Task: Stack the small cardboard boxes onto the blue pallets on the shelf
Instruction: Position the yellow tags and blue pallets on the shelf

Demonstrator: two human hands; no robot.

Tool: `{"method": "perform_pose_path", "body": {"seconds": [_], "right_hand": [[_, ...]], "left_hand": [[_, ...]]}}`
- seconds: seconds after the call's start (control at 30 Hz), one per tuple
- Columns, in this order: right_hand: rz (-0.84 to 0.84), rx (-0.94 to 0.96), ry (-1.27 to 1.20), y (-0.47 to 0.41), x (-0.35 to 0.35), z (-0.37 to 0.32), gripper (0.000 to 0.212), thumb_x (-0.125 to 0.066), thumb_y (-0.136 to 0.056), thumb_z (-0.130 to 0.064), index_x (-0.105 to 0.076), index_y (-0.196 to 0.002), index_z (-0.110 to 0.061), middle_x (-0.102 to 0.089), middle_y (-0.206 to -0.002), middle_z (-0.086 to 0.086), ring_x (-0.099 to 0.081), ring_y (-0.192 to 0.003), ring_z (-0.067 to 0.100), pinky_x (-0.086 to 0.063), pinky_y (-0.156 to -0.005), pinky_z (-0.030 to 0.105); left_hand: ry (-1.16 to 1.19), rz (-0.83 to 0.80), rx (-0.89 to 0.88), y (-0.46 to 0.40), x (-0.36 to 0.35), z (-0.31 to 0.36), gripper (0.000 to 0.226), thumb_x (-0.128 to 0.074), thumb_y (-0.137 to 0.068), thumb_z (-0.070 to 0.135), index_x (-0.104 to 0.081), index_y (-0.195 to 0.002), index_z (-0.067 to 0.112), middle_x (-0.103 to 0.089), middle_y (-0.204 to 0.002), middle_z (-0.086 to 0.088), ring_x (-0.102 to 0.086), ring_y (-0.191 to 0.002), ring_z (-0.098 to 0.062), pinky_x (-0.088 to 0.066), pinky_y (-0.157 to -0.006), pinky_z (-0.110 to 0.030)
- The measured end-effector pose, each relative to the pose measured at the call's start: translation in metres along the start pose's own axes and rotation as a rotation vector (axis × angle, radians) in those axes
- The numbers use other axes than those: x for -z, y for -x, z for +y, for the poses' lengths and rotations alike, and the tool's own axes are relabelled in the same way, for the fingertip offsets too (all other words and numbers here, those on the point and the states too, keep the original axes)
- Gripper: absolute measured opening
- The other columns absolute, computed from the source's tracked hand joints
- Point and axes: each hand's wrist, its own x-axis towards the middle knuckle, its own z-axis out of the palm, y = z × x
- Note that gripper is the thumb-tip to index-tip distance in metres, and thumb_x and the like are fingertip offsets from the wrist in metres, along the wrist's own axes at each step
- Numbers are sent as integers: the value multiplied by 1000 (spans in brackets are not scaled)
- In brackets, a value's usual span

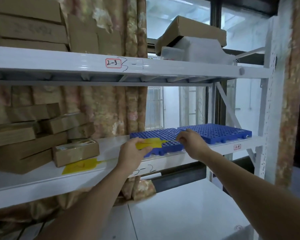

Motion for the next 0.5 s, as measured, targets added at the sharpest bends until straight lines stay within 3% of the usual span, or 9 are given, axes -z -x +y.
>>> {"method": "perform_pose_path", "body": {"seconds": [0.17, 0.3, 0.4, 0.5], "right_hand": [[-15, -6, -28, -29, -11, 19, 23, -53, -102, -6, -73, -107, -16, -59, -104, 6, -62, -96, 26, -52, -83, 37], [-48, -8, -70, -46, -17, 33, 22, -55, -101, -6, -74, -107, -15, -62, -107, 4, -63, -96, 22, -53, -88, 35], [-68, 14, -93, -54, -22, 43, 21, -57, -100, -8, -75, -103, -18, -66, -105, 1, -64, -95, 20, -54, -91, 36], [-112, 23, -147, -58, -30, 54, 26, -58, -98, -4, -74, -92, -25, -70, -101, -3, -66, -94, 16, -54, -92, 32]], "left_hand": [[77, 6, 90, -26, -19, -6, 29, -88, -79, 25, -72, -103, 22, -71, -108, 4, -66, -100, -14, -50, -80, -26], [3, 52, 120, -35, -33, -1, 28, -89, -76, 25, -68, -95, 29, -71, -103, 5, -67, -96, -14, -52, -77, -26], [-54, 42, 168, -35, -42, 5, 31, -87, -77, 27, -65, -98, 31, -69, -104, 5, -66, -92, -15, -47, -67, -24], [-122, 35, 174, -33, -50, 7, 33, -86, -79, 29, -64, -104, 30, -67, -107, 4, -65, -94, -16, -52, -72, -29]]}}
